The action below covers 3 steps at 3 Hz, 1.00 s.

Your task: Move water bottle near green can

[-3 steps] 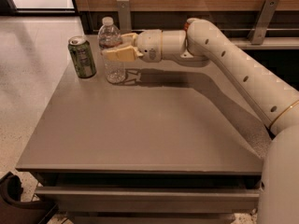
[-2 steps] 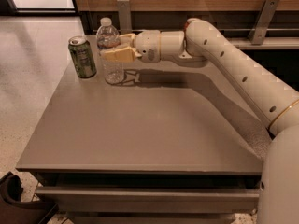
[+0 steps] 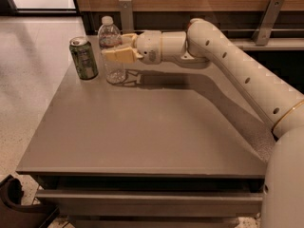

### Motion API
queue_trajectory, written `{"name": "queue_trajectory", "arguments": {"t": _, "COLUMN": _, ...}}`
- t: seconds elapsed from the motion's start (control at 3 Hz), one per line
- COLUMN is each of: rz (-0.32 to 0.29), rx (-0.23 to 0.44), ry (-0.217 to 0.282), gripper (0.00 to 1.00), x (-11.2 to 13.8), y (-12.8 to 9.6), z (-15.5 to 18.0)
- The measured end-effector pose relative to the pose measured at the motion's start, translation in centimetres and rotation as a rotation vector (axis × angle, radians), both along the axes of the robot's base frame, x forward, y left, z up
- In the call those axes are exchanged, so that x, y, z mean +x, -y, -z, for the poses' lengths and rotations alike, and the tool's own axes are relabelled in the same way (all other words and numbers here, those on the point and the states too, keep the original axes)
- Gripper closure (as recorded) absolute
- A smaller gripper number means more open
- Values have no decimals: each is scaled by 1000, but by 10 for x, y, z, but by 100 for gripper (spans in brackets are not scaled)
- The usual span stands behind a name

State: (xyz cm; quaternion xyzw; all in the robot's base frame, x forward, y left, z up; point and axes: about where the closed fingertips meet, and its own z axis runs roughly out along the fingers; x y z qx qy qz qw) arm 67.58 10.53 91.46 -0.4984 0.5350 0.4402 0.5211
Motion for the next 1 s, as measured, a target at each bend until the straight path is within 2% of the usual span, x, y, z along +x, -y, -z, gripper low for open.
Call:
{"name": "queue_trajectory", "arguments": {"t": 0.33, "rz": -5, "rx": 1, "ry": 0, "gripper": 12, "x": -1, "y": -3, "z": 0}}
{"name": "queue_trajectory", "arguments": {"t": 0.67, "rz": -10, "rx": 1, "ry": 0, "gripper": 0, "x": -2, "y": -6, "z": 0}}
{"name": "queue_trajectory", "arguments": {"t": 1.0, "rz": -10, "rx": 1, "ry": 0, "gripper": 0, "x": -2, "y": -6, "z": 0}}
